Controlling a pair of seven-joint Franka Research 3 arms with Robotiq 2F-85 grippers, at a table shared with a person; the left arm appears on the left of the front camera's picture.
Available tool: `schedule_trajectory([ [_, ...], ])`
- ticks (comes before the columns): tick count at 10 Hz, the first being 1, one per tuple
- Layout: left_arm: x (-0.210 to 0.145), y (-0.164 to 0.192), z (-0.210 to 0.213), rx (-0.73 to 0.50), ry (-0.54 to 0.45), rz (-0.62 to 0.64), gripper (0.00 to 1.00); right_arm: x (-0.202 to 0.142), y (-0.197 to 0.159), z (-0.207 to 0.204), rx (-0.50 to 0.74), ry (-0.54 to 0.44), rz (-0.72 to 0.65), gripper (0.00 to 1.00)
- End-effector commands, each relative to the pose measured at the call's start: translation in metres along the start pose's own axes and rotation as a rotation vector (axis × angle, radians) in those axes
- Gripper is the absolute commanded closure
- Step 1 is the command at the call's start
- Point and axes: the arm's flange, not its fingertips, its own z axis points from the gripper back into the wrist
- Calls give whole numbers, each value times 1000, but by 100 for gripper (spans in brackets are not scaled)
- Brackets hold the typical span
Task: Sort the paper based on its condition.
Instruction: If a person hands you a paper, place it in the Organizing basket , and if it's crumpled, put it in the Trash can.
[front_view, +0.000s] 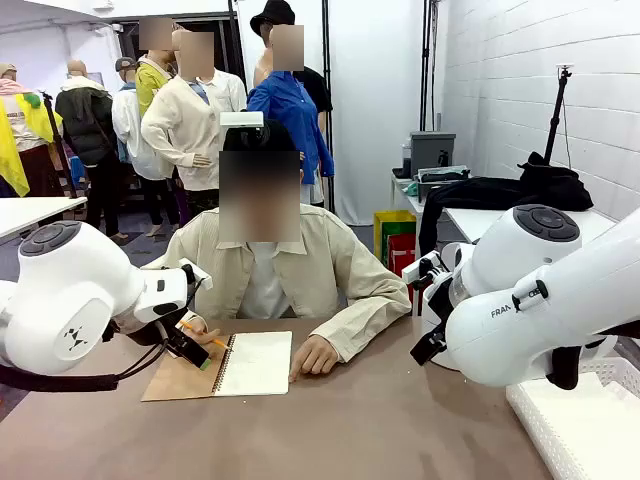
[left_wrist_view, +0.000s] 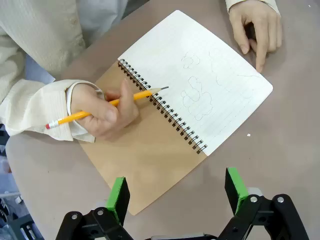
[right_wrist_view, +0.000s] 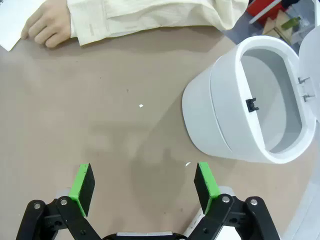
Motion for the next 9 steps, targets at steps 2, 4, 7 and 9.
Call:
schedule_trajectory([
  [2,0,0,0,0,0,0,0,0,0,0,0,0,0,0],
  [4,0,0,0,0,0,0,0,0,0,0,0,0,0,0],
  [7,0,0,0,0,0,0,0,0,0,0,0,0,0,0],
  [9,0,0,0,0,0,0,0,0,0,0,0,0,0,0],
])
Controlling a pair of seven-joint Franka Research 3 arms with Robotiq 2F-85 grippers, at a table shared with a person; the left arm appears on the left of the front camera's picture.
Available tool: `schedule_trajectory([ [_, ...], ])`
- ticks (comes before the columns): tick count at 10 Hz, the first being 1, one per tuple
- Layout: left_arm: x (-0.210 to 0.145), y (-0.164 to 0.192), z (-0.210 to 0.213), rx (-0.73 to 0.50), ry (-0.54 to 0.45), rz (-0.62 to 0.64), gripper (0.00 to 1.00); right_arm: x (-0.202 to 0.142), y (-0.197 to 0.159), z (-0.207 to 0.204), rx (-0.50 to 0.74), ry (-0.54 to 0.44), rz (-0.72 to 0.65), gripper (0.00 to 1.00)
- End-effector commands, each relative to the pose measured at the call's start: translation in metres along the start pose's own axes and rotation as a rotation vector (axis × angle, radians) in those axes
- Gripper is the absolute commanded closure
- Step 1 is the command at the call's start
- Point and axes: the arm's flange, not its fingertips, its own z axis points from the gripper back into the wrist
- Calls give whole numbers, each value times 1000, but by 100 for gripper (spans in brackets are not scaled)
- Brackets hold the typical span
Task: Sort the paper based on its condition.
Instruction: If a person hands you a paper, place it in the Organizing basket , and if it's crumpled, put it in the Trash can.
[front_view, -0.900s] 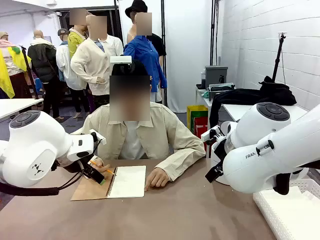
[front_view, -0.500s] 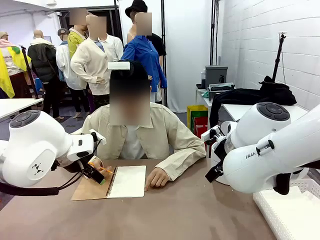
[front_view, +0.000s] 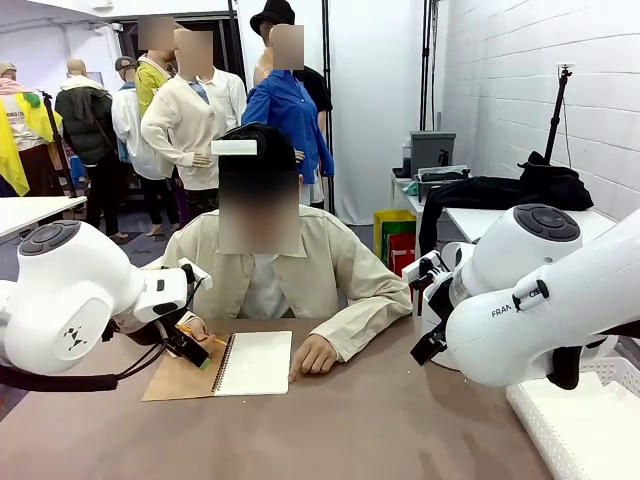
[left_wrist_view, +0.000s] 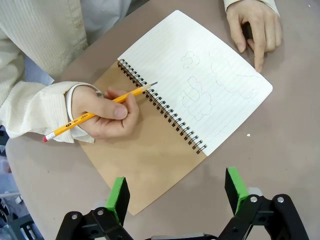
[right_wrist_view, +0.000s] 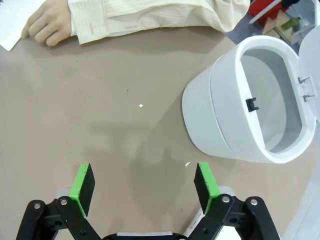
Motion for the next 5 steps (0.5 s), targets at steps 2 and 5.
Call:
schedule_trajectory([
  [2,0,0,0,0,0,0,0,0,0,0,0,0,0,0],
  [5,0,0,0,0,0,0,0,0,0,0,0,0,0,0],
])
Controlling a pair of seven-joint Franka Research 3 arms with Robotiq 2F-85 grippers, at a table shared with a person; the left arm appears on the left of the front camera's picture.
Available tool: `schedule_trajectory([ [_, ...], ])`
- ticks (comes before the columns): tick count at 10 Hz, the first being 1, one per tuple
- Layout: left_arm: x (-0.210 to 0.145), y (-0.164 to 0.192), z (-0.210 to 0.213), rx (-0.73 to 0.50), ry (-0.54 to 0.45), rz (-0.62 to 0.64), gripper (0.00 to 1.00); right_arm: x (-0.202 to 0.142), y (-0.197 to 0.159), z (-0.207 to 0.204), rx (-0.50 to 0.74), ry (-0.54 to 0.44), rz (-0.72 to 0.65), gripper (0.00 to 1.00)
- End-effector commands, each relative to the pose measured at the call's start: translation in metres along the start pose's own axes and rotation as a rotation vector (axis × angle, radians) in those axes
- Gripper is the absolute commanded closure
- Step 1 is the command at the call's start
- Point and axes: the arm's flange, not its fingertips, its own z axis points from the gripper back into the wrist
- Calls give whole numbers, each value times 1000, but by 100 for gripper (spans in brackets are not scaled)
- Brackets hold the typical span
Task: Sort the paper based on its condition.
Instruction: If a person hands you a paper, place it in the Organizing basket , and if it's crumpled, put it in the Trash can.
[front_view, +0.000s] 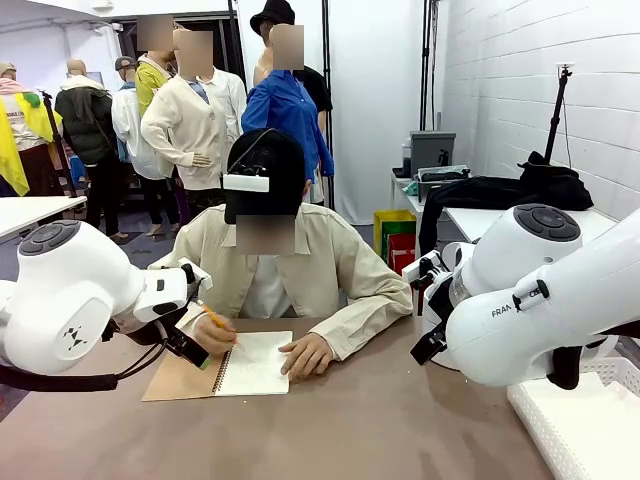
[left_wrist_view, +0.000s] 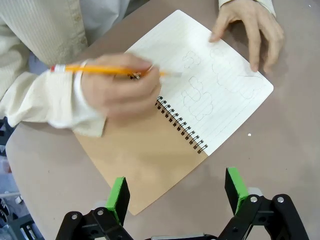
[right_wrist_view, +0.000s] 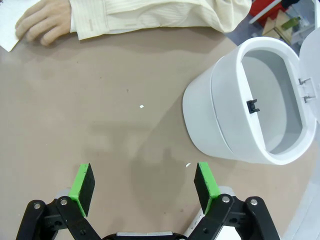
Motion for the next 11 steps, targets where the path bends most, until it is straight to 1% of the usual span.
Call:
schedule_trajectory([
  [1,0,0,0,0,0,0,0,0,0,0,0,0,0,0],
  [5,0,0,0,0,0,0,0,0,0,0,0,0,0,0],
  [6,0,0,0,0,0,0,0,-2,18,6,-8,-14,7,0],
  [7,2,-4,17,-40,-8,-20,0,-2,34,16,32,-10,-15,0],
  [8,2,-3,28,-80,-14,-36,0,1,40,21,27,-1,-41,0],
  [9,1,-1,39,-122,-19,-39,0,4,44,27,48,13,-67,0],
  [10,2,4,47,-182,-24,-38,0,8,46,32,94,34,-77,0],
  [11,2,6,60,-235,1,-35,0,12,50,44,138,61,-89,0],
])
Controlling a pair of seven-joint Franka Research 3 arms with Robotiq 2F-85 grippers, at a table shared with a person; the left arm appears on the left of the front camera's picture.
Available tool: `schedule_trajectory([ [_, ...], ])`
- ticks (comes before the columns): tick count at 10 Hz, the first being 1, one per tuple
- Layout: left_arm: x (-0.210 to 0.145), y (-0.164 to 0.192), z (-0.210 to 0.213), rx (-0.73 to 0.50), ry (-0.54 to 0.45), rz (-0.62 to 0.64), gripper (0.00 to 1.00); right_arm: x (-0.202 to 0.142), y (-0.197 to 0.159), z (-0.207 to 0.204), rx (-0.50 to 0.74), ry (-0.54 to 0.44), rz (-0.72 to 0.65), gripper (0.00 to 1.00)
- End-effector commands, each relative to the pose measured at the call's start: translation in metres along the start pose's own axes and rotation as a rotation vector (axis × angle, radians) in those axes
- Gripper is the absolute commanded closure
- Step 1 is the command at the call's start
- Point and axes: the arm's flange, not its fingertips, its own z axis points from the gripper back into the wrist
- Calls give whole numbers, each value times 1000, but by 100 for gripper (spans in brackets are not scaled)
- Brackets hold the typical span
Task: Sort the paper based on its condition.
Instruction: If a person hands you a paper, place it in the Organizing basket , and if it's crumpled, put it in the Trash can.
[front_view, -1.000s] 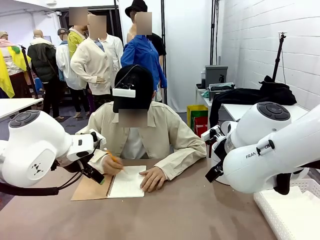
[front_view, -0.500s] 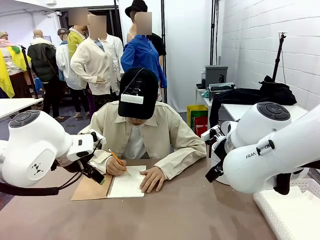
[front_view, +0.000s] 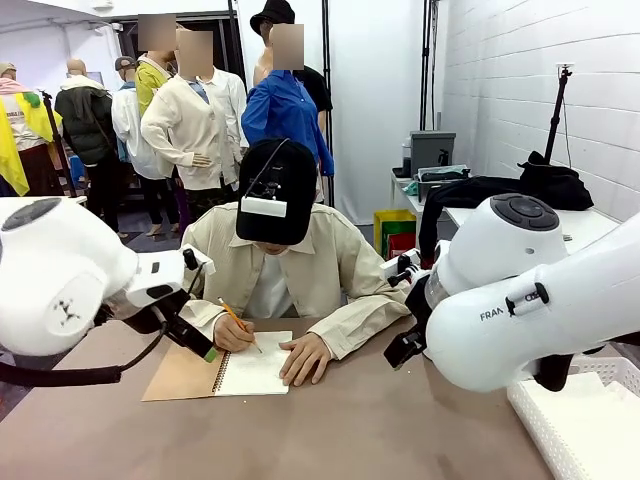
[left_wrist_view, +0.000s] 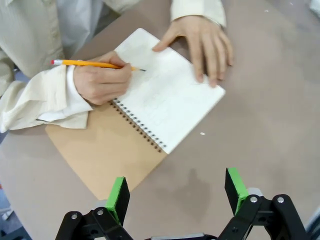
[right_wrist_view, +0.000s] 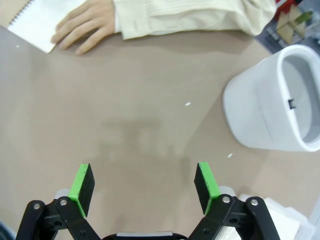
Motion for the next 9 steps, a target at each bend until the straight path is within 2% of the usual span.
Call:
schedule_trajectory([
  [1,-7,18,36,-128,19,-12,0,4,1,33,108,41,-7,0],
  [3,-3,29,68,-188,4,-70,0,20,8,60,204,32,21,0],
  [6,7,41,119,-251,-94,-155,0,42,14,117,229,-52,62,0],
  [7,11,49,134,-219,-126,-158,0,52,7,132,197,-127,39,0],
  [9,14,54,159,-116,-189,-164,0,64,-2,153,163,-187,37,0],
])
